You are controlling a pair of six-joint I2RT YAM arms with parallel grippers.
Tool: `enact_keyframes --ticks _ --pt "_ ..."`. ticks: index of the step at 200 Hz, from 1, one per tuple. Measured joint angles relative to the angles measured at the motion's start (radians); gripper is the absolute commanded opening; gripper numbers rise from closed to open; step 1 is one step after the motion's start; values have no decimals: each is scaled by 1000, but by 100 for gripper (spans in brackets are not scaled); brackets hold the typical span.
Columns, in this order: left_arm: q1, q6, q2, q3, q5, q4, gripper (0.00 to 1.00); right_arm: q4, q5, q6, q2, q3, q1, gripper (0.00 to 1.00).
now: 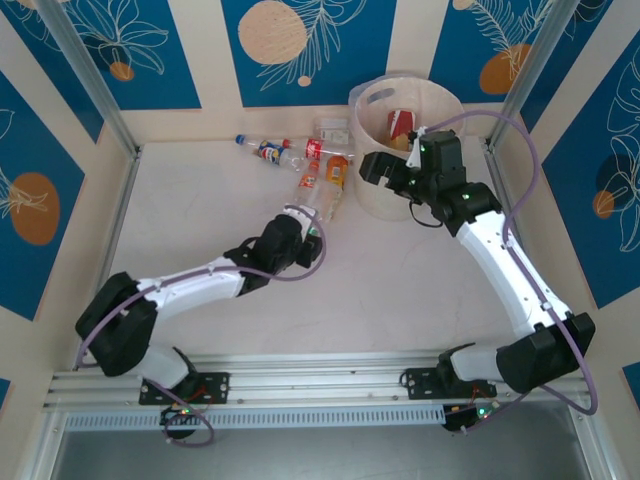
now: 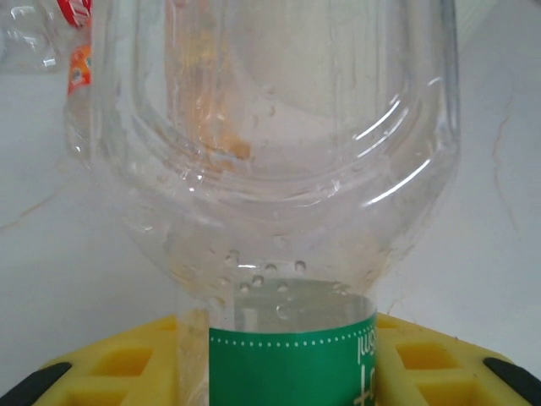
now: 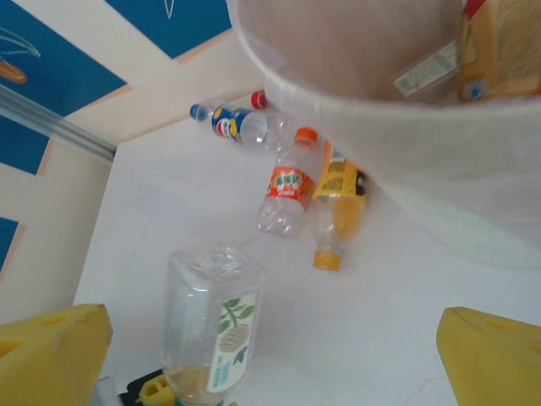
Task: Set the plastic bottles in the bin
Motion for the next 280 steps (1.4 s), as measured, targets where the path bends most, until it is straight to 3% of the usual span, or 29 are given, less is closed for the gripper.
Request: enact_keyframes --ticks 71,159,195,218,228,246,262,280 --pt "0 44 -127 -34 72 124 33 125 -200 48 40 -36 72 100" --pt "0 40 -127 -33 142 176 33 282 -424 110 103 -56 103 88" --pt "0 40 -127 -25 161 183 33 288 -441 109 155 -53 125 78" --pt "0 34 -127 -16 166 181 34 282 -439 102 179 -44 140 65" --pt "0 34 -126 -16 165 179 38 278 -435 99 179 -39 145 60" --pt "0 33 -127 -9 163 182 72 271 -422 86 179 -31 146 48" --pt "0 24 -127 -3 161 184 97 264 -411 81 179 -24 146 46" --pt "0 24 -129 -3 158 183 100 240 -388 71 179 -3 146 45"
